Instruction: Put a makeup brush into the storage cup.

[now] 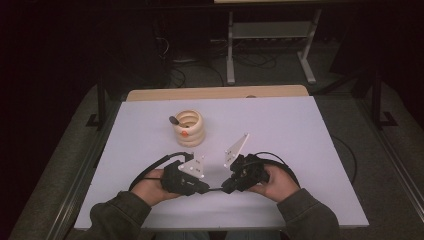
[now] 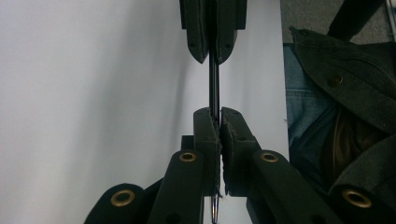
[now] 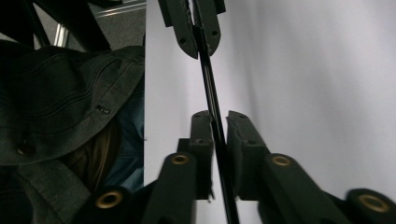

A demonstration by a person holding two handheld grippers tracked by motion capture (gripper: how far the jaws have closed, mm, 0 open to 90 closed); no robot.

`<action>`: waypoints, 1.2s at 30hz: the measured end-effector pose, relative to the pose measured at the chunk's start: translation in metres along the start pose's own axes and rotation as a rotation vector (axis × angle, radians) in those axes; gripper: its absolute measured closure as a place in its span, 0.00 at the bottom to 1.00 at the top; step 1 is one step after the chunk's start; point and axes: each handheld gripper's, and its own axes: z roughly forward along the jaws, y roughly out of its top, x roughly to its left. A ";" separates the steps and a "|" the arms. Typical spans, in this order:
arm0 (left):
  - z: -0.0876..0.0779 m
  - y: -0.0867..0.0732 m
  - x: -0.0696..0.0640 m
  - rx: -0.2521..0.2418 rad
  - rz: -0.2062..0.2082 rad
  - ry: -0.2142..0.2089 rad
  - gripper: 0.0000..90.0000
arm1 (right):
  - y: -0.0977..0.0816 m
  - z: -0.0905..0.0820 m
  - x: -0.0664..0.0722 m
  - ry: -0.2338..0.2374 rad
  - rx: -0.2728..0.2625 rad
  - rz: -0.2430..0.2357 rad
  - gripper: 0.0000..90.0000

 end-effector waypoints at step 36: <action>0.008 0.001 -0.001 0.024 0.033 -0.070 0.94 | -0.009 0.017 0.009 0.062 0.051 -0.035 0.95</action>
